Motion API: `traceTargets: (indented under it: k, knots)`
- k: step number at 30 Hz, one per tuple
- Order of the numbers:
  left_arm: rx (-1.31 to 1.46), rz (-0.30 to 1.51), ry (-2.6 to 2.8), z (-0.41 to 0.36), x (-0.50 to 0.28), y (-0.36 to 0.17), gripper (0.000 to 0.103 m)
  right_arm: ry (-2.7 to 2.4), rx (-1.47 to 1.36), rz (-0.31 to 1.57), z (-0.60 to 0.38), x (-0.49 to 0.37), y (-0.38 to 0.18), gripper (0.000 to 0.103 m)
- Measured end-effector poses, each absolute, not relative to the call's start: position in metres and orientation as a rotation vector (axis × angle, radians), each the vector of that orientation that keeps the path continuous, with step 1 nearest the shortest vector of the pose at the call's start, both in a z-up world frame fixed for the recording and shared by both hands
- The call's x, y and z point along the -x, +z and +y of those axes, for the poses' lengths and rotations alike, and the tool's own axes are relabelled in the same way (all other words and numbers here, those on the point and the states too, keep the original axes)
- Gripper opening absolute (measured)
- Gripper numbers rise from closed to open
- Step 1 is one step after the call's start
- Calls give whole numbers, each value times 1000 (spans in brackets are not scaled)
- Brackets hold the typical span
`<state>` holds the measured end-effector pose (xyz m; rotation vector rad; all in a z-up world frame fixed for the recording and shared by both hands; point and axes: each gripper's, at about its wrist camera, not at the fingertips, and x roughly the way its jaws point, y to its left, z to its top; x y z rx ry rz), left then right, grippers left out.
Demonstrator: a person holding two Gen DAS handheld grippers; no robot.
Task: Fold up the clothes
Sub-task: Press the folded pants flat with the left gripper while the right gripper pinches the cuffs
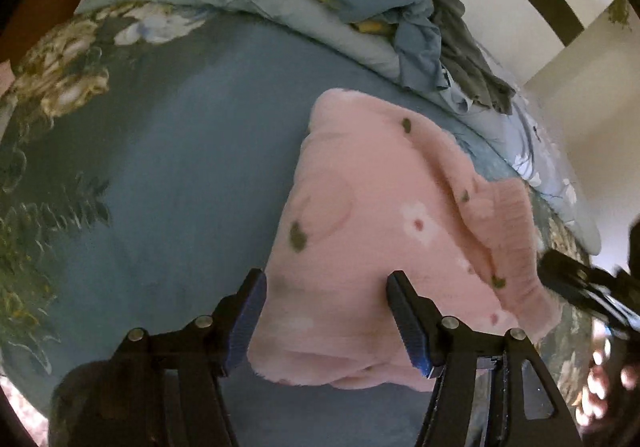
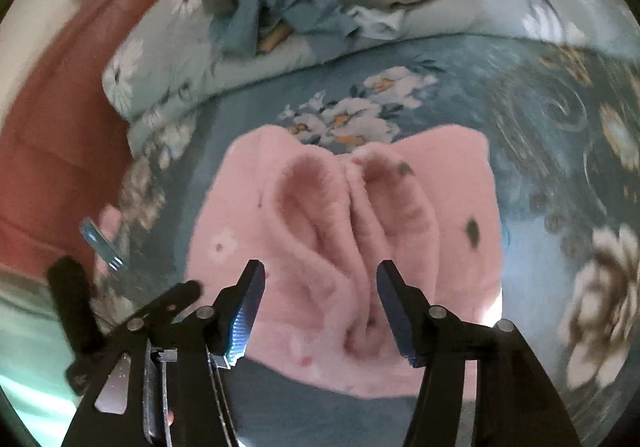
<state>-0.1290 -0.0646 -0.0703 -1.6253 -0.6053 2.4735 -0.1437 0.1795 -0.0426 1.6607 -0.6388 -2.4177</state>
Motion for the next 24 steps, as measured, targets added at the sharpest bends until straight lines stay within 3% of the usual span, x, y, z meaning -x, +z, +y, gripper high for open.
traceTargets:
  k: [12, 21, 24]
  knots:
    - [1652, -828, 2354, -82, 140, -94, 68, -2357, -1833, -563, 172, 178, -85, 60]
    - [1655, -837, 2358, -83, 141, -97, 70, -2329, -1780, -553, 159, 163, -76, 60]
    - [1653, -801, 2375, -79, 142, -96, 70, -2345, -1790, -636, 169, 161, -74, 58]
